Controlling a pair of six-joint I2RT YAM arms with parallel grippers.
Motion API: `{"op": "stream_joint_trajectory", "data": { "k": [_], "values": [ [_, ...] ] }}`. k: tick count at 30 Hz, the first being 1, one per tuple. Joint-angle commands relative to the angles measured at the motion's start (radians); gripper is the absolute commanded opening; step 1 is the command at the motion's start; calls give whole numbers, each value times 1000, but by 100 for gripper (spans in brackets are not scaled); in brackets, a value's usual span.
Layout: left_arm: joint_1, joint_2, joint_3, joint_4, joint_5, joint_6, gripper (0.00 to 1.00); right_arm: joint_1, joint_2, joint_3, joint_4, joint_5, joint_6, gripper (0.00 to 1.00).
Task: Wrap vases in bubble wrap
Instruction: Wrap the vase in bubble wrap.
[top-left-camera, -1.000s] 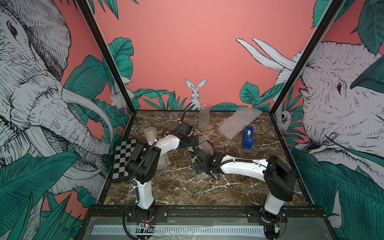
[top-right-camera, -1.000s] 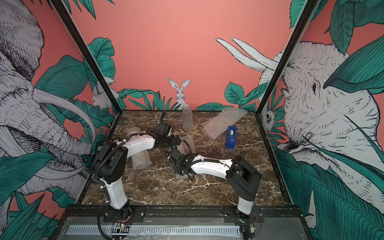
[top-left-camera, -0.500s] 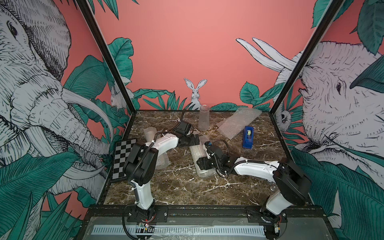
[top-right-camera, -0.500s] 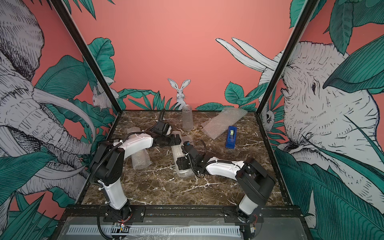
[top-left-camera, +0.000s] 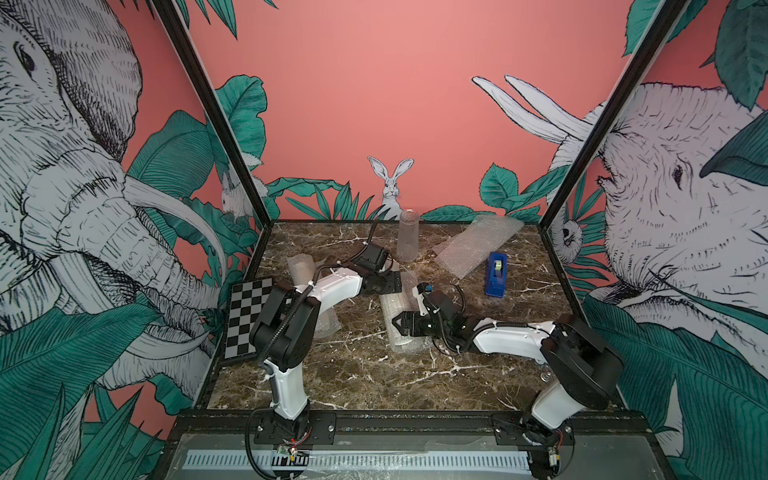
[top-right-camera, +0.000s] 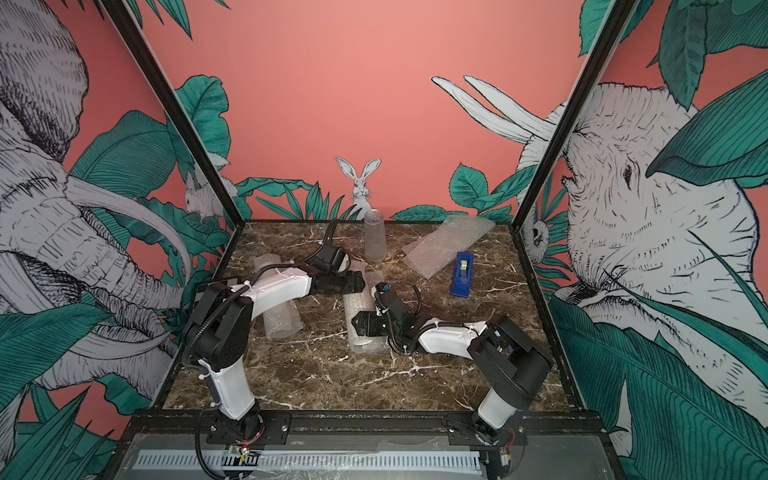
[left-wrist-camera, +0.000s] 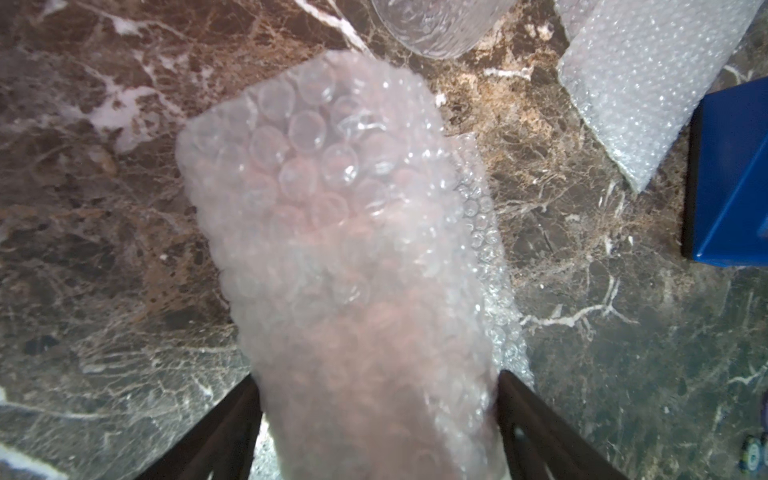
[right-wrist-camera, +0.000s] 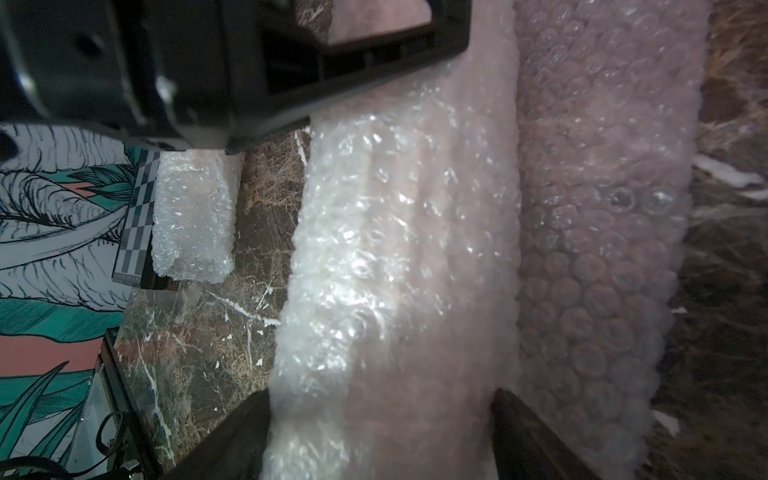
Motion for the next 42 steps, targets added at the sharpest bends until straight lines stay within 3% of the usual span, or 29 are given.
{"op": "stream_joint_trajectory", "data": {
  "k": [1, 5, 9, 14, 21, 33, 38, 42],
  "values": [
    [-8, 18, 23, -87, -56, 26, 86, -7, -12, -11, -57, -14, -7, 87],
    [-10, 24, 31, -103, -78, 31, 86, -28, -100, -60, 16, -25, -31, 93],
    [-11, 29, 34, -106, -79, 33, 86, -97, -164, -124, 147, -80, 1, 90],
    [-12, 27, 40, -110, -80, 34, 86, -179, -183, -126, 119, -71, -5, 75],
    [-20, 37, 63, -132, -80, 40, 86, -276, -4, -15, 22, -94, -7, 58],
    [-23, 40, 83, -138, -66, 41, 86, -289, 216, 98, 123, -170, 28, 30],
    [-22, 40, 86, -130, -55, 39, 87, -287, 224, 125, 132, -183, 5, 12],
    [-22, 47, 96, -121, -37, 34, 88, -272, 185, 128, 137, -182, -42, 8]
  ]
}}
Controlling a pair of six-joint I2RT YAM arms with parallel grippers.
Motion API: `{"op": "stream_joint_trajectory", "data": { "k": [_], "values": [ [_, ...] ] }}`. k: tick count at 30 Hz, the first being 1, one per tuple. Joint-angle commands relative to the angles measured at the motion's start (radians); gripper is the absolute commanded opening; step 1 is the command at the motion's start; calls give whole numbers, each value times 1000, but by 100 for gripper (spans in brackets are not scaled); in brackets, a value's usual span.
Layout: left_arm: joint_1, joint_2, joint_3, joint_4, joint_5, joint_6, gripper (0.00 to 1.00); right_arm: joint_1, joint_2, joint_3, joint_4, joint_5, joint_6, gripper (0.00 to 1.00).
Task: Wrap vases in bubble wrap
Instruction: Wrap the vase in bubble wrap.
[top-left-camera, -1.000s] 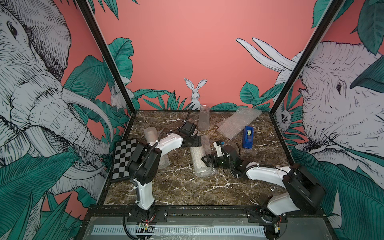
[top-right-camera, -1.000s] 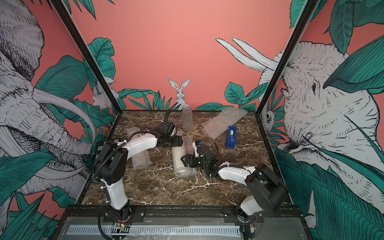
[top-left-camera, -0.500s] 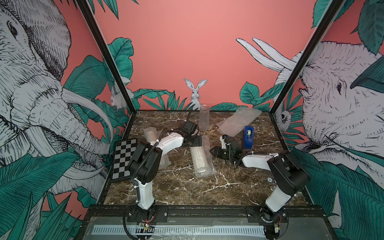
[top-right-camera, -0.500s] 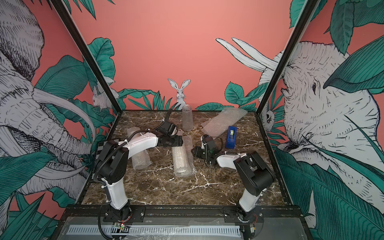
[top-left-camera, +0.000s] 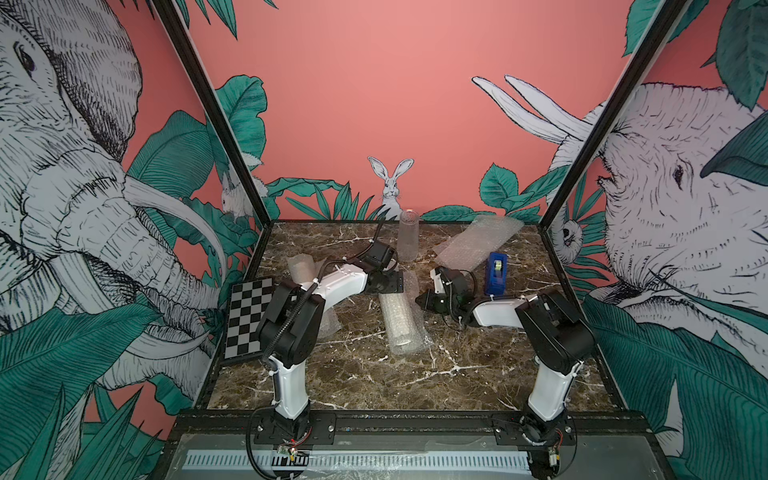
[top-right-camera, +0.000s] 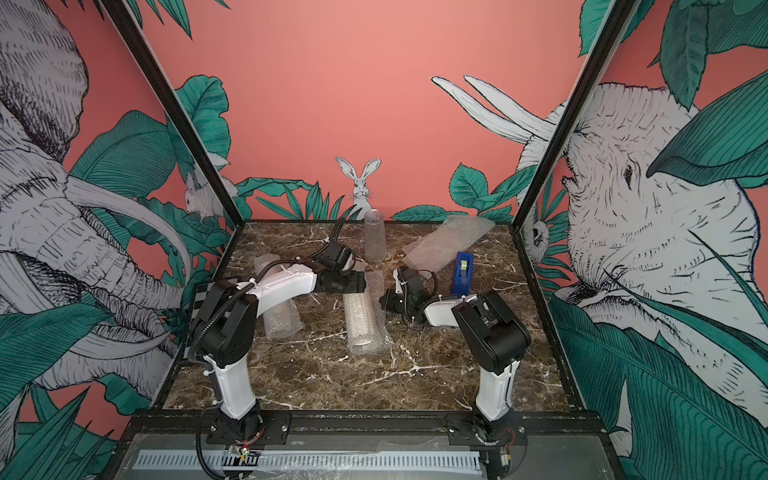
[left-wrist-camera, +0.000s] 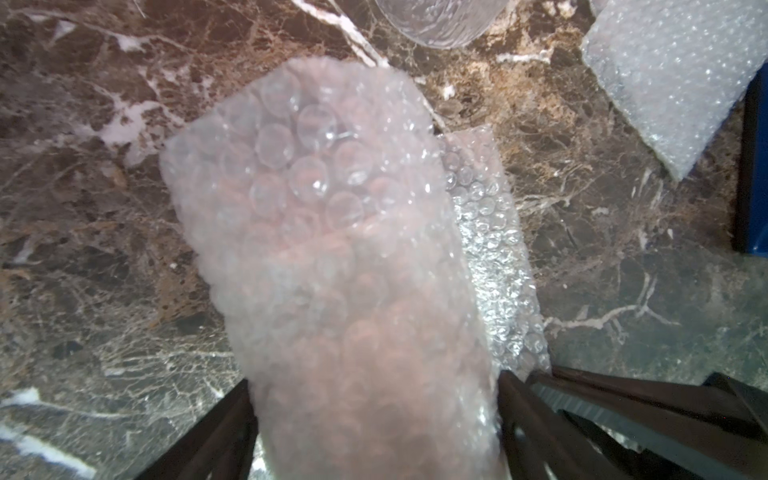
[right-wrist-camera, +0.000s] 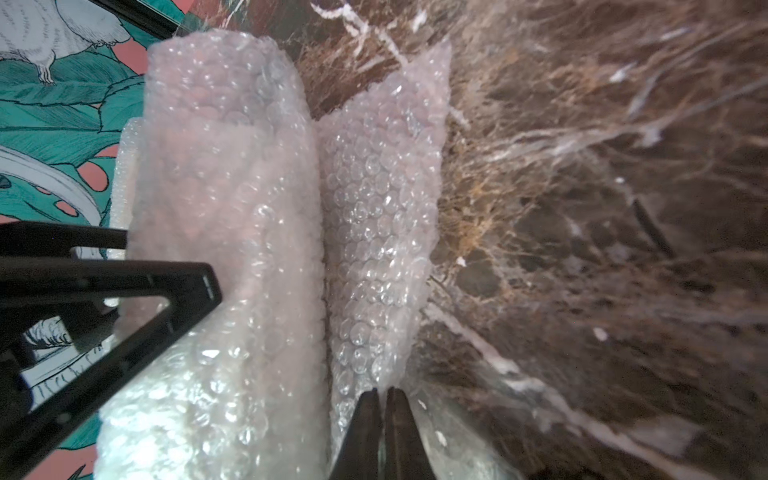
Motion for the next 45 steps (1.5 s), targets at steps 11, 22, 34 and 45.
{"op": "stream_joint_trajectory", "data": {
  "k": [11, 22, 34, 45],
  "values": [
    [-3, 0, 32, 17, 82, -8, 96, 95, -45, 22, 104, -21, -94, 7],
    [-3, -54, -47, 120, 134, -5, 99, 106, -7, 64, 86, -35, -92, 7],
    [-1, -148, -114, 155, 74, -21, 99, 106, 0, 77, 69, -21, -91, 9],
    [-3, -110, -95, 119, 123, 7, 99, 108, -1, 87, 91, -35, -91, 11]
  ]
}}
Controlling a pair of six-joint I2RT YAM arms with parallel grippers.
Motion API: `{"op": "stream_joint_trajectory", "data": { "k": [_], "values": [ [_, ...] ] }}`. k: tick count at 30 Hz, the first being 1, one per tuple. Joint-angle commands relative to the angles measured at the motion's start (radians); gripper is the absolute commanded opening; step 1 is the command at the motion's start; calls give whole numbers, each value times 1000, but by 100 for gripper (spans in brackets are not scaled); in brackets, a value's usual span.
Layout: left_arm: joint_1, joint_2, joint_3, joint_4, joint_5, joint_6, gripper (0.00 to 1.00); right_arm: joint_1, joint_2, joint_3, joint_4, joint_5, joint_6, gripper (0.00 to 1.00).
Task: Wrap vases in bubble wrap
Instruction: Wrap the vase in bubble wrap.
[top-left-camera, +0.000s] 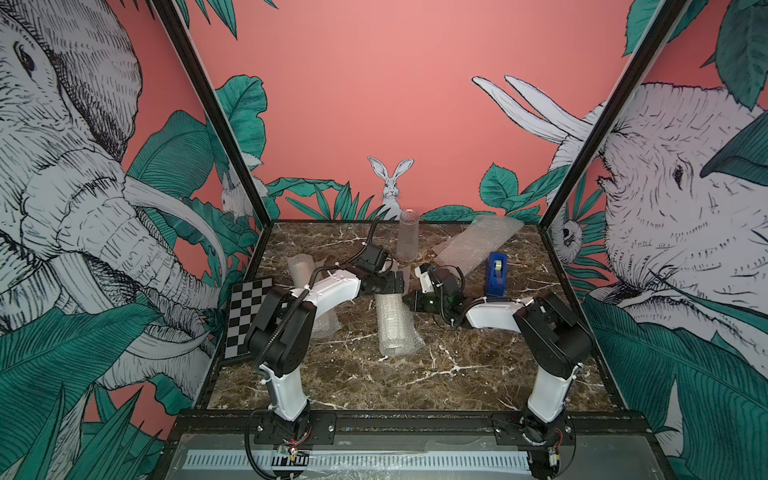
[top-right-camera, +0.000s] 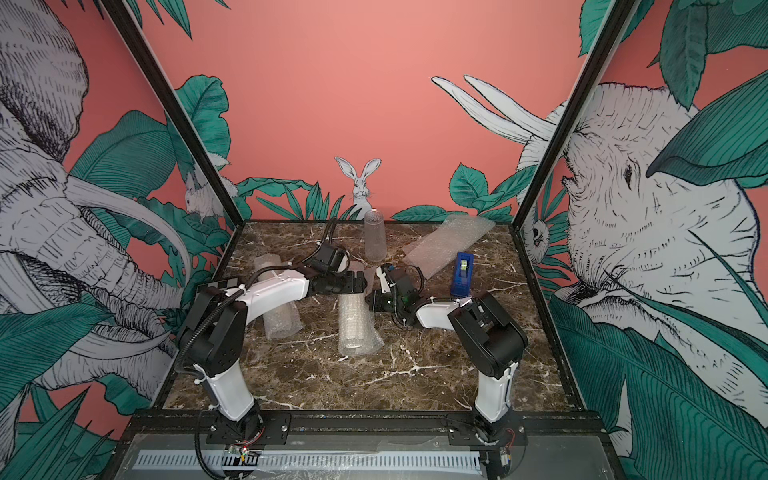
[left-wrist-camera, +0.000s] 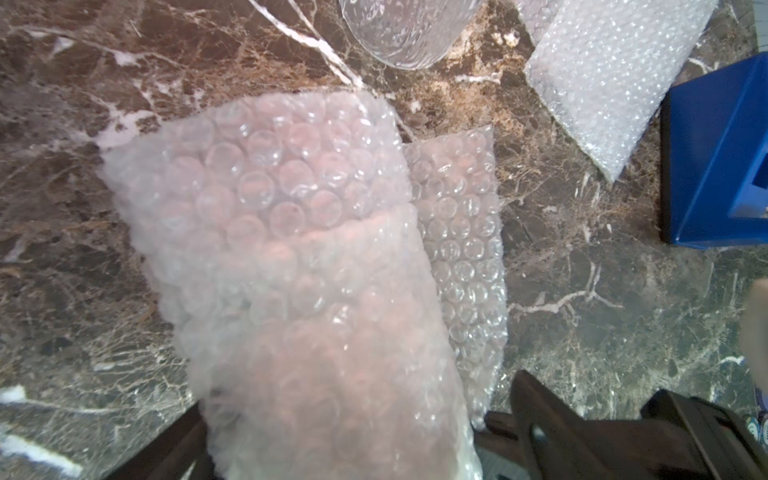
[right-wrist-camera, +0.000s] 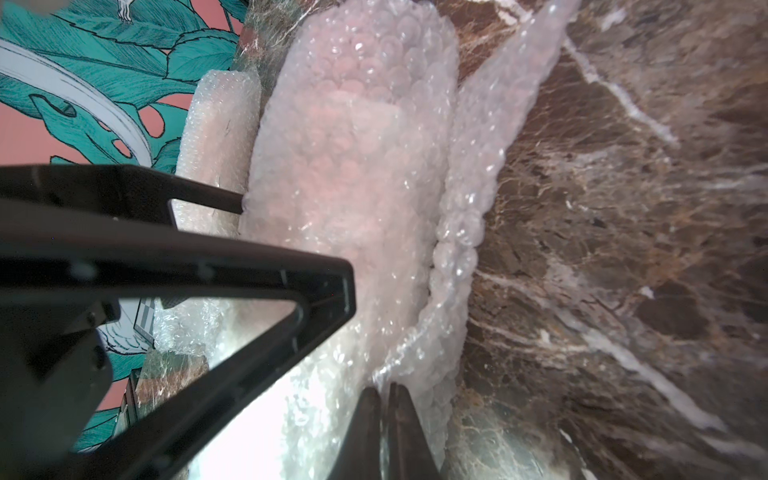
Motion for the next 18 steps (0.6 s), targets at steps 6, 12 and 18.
{"op": "stream_joint_trajectory", "data": {
  "k": [6, 12, 18],
  "values": [
    [-12, -42, 23, -56, -11, 17, 99, 13, -11, 37, 65, -15, -8, 11],
    [-12, -40, 43, -124, -49, 1, 89, 22, -10, 45, 39, 0, -21, 11],
    [-13, -55, 38, -132, -53, 4, 89, 35, -16, 64, -10, 22, -58, 11]
  ]
}}
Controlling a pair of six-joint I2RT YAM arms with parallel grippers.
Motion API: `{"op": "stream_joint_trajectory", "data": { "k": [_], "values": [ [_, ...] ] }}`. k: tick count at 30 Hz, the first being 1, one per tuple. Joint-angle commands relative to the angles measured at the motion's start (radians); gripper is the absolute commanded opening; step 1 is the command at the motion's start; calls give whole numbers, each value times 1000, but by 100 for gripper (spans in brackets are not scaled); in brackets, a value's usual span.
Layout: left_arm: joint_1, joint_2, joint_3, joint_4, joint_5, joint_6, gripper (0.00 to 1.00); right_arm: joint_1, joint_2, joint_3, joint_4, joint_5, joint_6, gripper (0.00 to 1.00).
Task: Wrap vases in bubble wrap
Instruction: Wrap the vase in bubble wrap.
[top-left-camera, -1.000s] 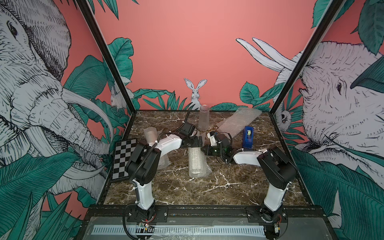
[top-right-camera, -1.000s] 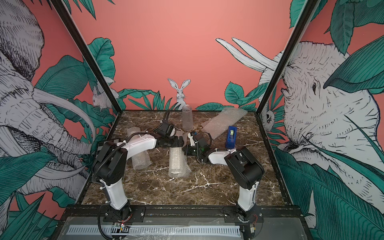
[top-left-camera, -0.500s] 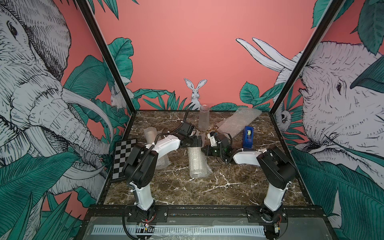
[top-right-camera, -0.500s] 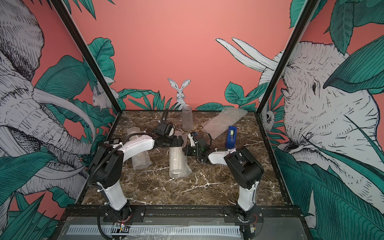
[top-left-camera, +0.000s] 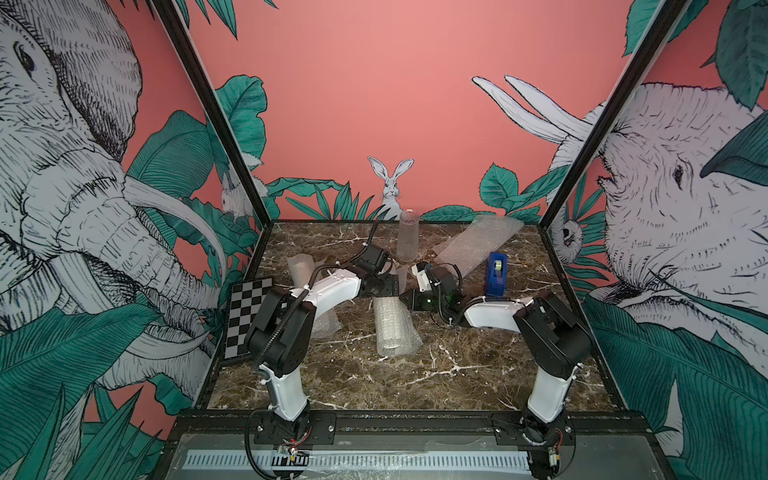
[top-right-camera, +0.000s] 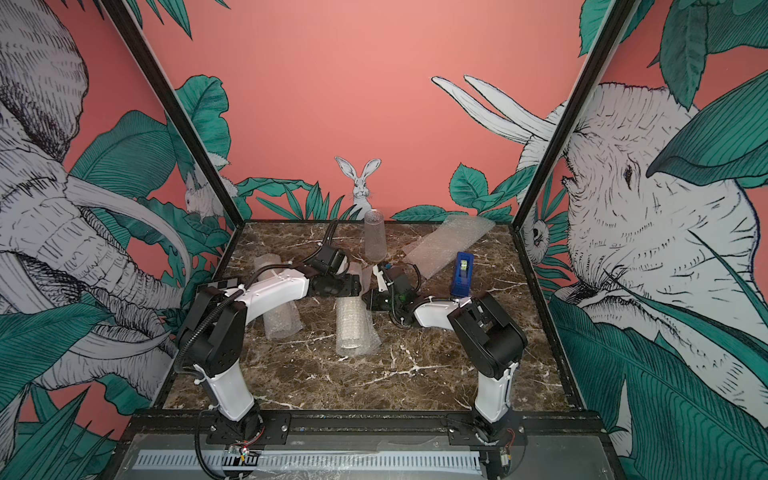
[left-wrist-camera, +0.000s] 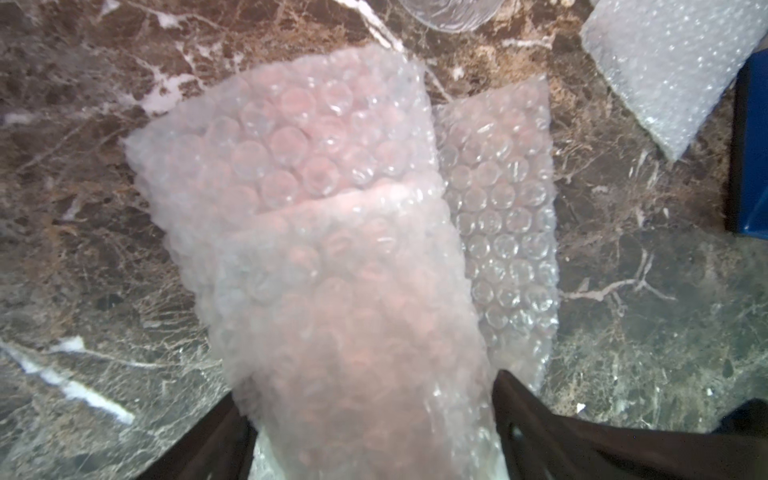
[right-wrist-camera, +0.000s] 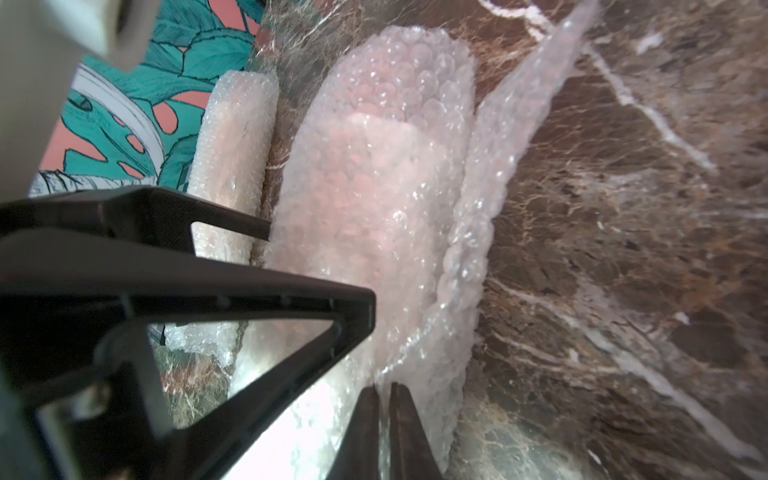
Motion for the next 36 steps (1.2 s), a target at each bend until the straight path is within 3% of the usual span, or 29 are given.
{"op": "stream_joint_trajectory", "data": {
  "k": [1, 9, 15, 17, 22, 36],
  "values": [
    [-11, -56, 26, -33, 5, -5, 90, 19, -17, 34, 1, 18, -35, 11],
    [-12, -93, -12, 51, 65, -2, 99, 36, -16, 55, -29, 33, -62, 12],
    [-11, -83, -32, 120, 137, -6, 99, 40, -7, 62, -31, 33, -66, 12],
    [-11, -68, -31, 117, 132, 1, 99, 41, -10, 65, -26, 27, -72, 17],
    [-10, -30, -25, 99, 137, 6, 99, 36, 14, 60, 92, -43, -28, 20],
    [-8, 2, -18, 60, 120, 16, 98, 36, 29, 43, 182, -40, -9, 6]
  ]
}}
